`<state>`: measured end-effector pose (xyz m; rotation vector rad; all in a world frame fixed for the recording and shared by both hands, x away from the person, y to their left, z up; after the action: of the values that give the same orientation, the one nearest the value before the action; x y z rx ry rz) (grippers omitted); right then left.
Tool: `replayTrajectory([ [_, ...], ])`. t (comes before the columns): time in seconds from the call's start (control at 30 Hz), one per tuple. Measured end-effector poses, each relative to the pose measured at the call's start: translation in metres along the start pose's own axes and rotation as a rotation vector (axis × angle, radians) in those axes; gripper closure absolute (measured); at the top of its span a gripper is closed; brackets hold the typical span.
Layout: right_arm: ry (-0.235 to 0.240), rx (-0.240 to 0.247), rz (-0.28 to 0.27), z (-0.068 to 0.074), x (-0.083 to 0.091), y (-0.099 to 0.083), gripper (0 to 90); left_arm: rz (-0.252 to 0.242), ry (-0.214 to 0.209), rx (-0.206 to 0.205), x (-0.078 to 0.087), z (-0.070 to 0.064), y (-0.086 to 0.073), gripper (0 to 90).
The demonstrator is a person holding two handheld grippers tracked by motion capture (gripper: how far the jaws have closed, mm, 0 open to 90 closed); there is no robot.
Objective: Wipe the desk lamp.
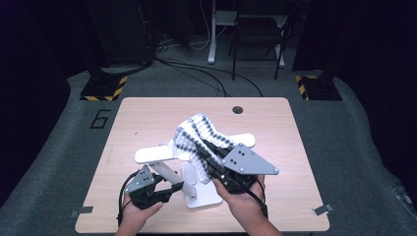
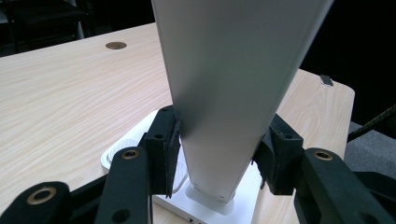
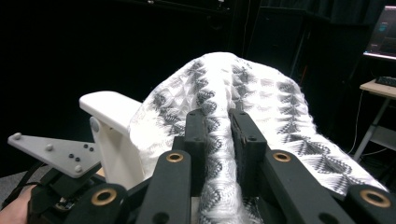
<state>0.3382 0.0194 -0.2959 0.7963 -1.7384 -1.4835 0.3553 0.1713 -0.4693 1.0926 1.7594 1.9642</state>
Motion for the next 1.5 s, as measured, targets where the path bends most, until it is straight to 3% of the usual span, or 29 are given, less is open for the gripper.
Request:
replayTrajectory([
  [0.4,0.017,0.021,-0.016,0.010,0.010,-0.007,78.5,0.002,-0.011,0.007,0.000,0.000,0.000,54.2],
  [0.63,0.030,0.014,0.015,0.016,0.013,-0.021,78.6,-0.006,-0.005,0.014,0.000,0.000,0.000,54.2],
  [1.1,0.012,0.009,0.036,0.017,0.023,-0.045,78.5,0.006,-0.019,0.002,-0.002,0.003,0.001,54.4],
  [1.23,-0.009,0.056,0.042,0.021,0.027,-0.050,78.4,0.000,-0.021,0.020,-0.003,0.002,0.002,54.4],
  [1.4,-0.007,0.068,0.071,0.022,0.029,-0.062,78.4,-0.001,-0.027,0.021,-0.006,0.003,0.003,54.4],
  [1.5,-0.018,0.048,0.092,0.021,0.031,-0.072,78.3,-0.001,-0.026,0.019,-0.006,0.002,0.003,54.4],
])
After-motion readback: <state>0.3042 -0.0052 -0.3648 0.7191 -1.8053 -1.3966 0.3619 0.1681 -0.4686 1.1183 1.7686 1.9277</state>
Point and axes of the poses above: each handheld gripper's, and its own axes: x roughly backward along the jaws, y roughly out of its top, z roughly to its left, the point moved 8 cm from there along -x, roughly forward along the jaws, and after that the axes turned 10 degrees about y, right-handed, at the moved point
